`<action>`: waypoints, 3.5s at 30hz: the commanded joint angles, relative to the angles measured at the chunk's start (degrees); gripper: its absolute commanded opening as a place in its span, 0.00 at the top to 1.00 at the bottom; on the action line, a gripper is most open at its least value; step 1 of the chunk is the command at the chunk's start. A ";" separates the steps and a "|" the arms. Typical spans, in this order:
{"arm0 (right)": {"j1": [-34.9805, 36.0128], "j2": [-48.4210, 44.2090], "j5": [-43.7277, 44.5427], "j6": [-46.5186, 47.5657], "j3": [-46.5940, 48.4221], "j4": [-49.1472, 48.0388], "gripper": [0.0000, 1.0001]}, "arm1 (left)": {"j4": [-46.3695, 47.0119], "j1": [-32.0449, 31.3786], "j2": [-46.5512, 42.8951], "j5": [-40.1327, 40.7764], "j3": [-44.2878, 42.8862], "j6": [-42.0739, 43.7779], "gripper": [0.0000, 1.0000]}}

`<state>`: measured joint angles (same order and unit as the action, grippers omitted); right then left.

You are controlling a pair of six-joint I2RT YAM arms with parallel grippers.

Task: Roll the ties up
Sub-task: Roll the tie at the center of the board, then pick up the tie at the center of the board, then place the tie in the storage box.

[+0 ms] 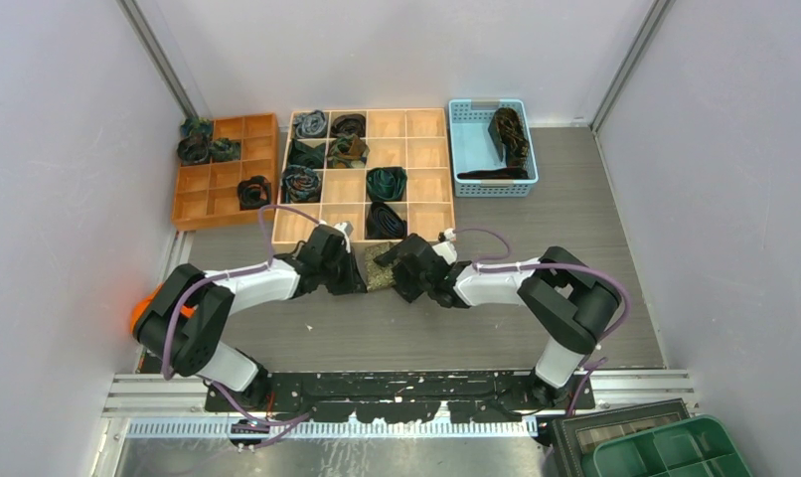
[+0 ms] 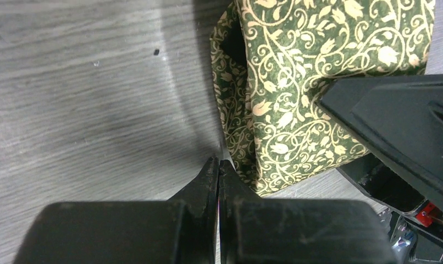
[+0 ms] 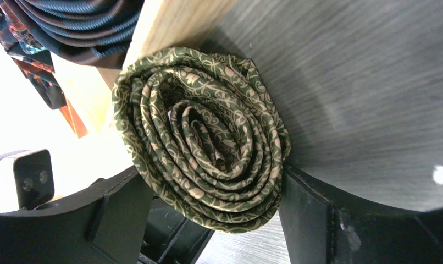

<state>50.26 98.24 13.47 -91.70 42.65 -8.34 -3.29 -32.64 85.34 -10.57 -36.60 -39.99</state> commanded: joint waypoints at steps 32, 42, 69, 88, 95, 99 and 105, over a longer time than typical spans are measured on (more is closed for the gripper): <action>0.58 15.18 8.29 18.83 5.99 34.06 0.88 | 0.13 5.43 2.02 -4.23 -3.17 2.92 1.00; 10.98 12.39 20.92 23.11 16.71 48.18 0.99 | -6.49 5.74 -8.74 -0.82 -1.46 3.59 1.00; 1.33 7.45 6.99 51.67 45.58 34.65 0.99 | -39.75 7.42 -43.77 35.85 -17.09 3.83 1.00; -5.86 29.28 -6.87 62.35 79.14 24.83 0.99 | -40.21 7.42 -46.02 37.41 -17.38 8.48 1.00; -6.47 32.08 -8.59 62.95 85.19 25.82 0.99 | -38.18 7.42 -44.58 34.89 -16.30 7.98 1.00; -7.90 36.67 -9.52 61.76 86.96 26.66 0.99 | -37.87 7.42 -44.51 33.51 -16.16 7.57 1.00; -10.02 45.00 -10.96 60.65 92.10 30.77 0.99 | -37.62 7.42 -45.40 32.12 -15.59 7.00 1.00</action>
<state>41.91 138.50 3.88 -30.37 130.85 19.14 -43.53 -25.43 40.99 22.68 -52.18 -32.56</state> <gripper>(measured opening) 0.361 0.006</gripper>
